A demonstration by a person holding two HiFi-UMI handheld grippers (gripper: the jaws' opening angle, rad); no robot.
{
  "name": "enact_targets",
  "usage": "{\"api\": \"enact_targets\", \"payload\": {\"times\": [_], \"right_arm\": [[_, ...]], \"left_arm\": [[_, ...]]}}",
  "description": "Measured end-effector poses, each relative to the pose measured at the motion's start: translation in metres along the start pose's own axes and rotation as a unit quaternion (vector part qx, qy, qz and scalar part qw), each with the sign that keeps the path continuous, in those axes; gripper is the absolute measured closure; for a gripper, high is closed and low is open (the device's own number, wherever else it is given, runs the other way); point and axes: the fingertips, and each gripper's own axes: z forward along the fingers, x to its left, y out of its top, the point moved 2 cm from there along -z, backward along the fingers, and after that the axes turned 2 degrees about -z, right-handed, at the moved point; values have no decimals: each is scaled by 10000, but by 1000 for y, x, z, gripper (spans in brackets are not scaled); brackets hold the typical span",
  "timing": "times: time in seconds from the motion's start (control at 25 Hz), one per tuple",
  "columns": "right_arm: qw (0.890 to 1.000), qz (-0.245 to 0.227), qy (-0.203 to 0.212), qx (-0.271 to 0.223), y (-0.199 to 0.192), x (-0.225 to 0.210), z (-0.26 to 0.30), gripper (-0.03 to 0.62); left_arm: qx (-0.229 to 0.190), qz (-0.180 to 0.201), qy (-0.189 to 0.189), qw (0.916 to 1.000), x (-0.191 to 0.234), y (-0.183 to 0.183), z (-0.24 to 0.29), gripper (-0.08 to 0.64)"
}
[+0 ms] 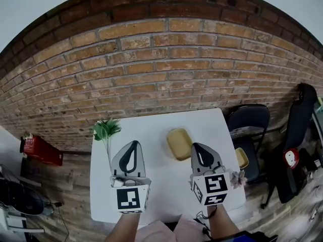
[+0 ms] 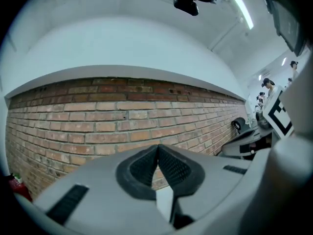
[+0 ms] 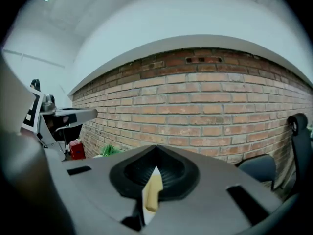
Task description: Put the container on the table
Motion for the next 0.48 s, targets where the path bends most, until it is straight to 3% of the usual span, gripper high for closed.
{"api": "enact_targets", "payload": {"times": [0.48], "right_arm": [[9977, -316, -327, -508, 37, 4, -47, 594]], "left_arm": [[-380, 128, -98, 9991, -8, 38, -24, 549]]}}
